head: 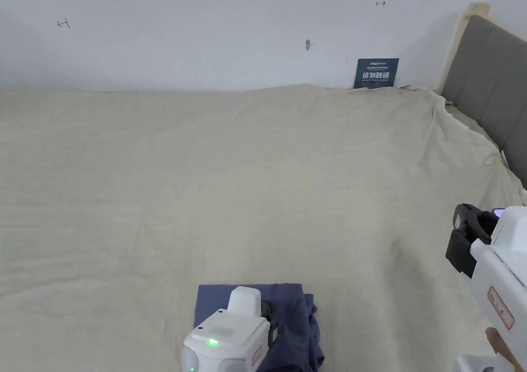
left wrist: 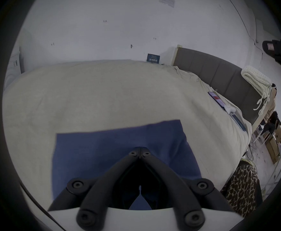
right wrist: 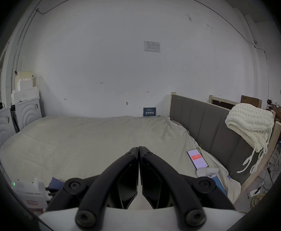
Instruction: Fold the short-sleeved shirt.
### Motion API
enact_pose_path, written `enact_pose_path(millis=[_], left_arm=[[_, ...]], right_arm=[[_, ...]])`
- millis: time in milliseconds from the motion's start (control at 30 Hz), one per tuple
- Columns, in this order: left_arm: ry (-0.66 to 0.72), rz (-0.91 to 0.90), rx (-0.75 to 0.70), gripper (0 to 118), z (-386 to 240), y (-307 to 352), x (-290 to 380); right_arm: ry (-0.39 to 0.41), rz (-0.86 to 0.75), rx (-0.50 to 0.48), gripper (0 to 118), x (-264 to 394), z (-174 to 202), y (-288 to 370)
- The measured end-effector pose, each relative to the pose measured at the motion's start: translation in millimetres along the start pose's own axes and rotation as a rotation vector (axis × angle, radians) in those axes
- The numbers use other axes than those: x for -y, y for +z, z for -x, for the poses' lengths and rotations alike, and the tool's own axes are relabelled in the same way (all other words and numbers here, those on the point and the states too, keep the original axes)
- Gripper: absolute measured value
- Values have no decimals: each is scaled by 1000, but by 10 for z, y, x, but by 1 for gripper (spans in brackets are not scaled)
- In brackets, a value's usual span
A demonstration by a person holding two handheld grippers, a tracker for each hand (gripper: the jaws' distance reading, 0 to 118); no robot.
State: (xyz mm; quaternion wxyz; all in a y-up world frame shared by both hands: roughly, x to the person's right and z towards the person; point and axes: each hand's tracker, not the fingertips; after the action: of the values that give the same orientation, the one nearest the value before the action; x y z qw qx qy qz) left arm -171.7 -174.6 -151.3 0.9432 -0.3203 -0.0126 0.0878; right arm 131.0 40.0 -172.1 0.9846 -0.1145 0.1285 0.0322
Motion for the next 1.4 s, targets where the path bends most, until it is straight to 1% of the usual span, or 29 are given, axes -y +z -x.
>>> enact_pose_path(millis=[67,167,367,467,633,700,733,800,833,967,1133,1400], left_arm=[[-20,10,-1,0,-87,-93,30],[5,15,34,0,-175,-175,43],[-38,34,62,0,-384,-307,88],[-17,36,68,0,-447,-335,121],[-54,32,97,0,-564,-298,145],[-43,26,114,0,-561,-261,118],[-33,10,117,0,-559,-224,98],[-25,-77,119,0,-556,-98,20],[-15,-102,142,0,-545,-25,-49],[-44,-205,152,0,-469,289,-371],[-52,-312,89,0,-241,689,-793],[-27,-471,-64,0,310,1261,-1268]], right_arm=[[4,5,8,1,25,-54,-6],[8,15,19,1,53,-121,-17],[4,24,39,1,86,-215,-37],[2,25,44,1,58,-190,-14],[2,23,43,1,53,-190,-25],[2,22,42,1,47,-183,-22],[1,20,40,1,43,-179,-16],[5,15,40,1,24,-165,3],[6,11,40,1,20,-163,9],[6,-6,32,1,-36,-116,16],[6,-36,7,1,-133,19,38],[13,-89,-49,1,-285,265,60]])
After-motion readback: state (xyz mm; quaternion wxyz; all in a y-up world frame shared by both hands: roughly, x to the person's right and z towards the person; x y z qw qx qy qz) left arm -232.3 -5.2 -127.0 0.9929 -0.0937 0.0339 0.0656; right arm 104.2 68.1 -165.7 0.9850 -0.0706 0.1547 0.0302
